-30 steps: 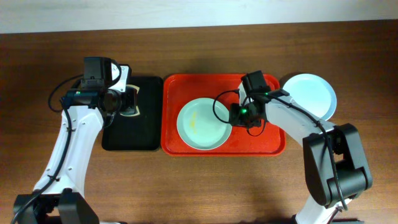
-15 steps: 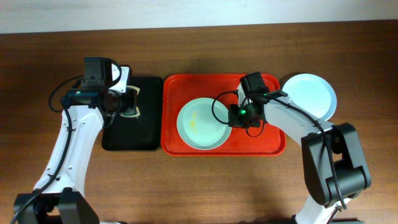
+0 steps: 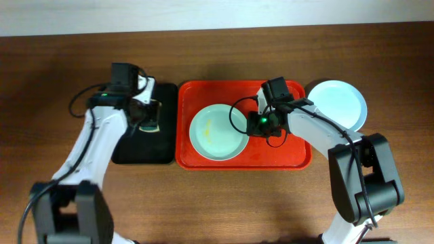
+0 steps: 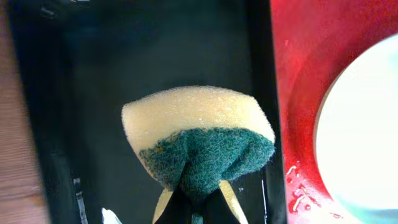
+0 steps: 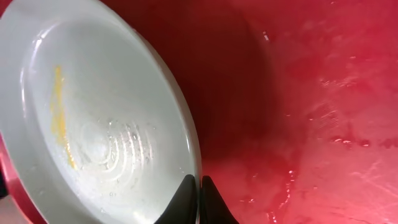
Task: Clean dirty plates on tray and stack at the side
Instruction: 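Carry the sponge with the left gripper over the held plate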
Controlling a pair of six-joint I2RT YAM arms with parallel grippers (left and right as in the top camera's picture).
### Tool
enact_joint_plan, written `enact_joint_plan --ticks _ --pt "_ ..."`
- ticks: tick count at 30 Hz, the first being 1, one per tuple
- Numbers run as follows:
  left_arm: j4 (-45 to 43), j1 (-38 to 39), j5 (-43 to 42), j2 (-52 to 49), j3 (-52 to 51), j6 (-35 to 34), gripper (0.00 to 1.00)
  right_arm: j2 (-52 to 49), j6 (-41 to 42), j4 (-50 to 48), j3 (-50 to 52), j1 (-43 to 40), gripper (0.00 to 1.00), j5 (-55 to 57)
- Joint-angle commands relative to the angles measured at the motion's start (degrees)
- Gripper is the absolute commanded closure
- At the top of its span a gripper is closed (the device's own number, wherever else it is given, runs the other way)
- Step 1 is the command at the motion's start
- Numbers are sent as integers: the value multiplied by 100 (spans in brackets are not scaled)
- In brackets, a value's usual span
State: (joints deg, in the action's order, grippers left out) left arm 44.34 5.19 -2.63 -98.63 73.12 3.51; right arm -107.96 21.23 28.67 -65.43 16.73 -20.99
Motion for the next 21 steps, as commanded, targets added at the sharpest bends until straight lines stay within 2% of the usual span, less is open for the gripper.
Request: enact_joint_plan --ticks 1,4,8,11,14,21 --pt "48 170 538 -376 195 85 100 -55 28 -15 39 63 96 -179" --pt "503 168 986 -553 737 -247 100 -55 28 -15 39 63 96 -197" --pt "1191 179 389 -664 1569 -354 100 -52 24 22 39 70 96 -192" --pt "1231 179 -466 -664 1620 -356 100 -55 24 63 52 105 96 -52" --pt "1235 240 -918 -671 1574 -634 100 -52 26 44 74 160 96 0" --pt "1141 981 -962 -682 1574 -1451 100 -55 31 -42 74 293 96 17"
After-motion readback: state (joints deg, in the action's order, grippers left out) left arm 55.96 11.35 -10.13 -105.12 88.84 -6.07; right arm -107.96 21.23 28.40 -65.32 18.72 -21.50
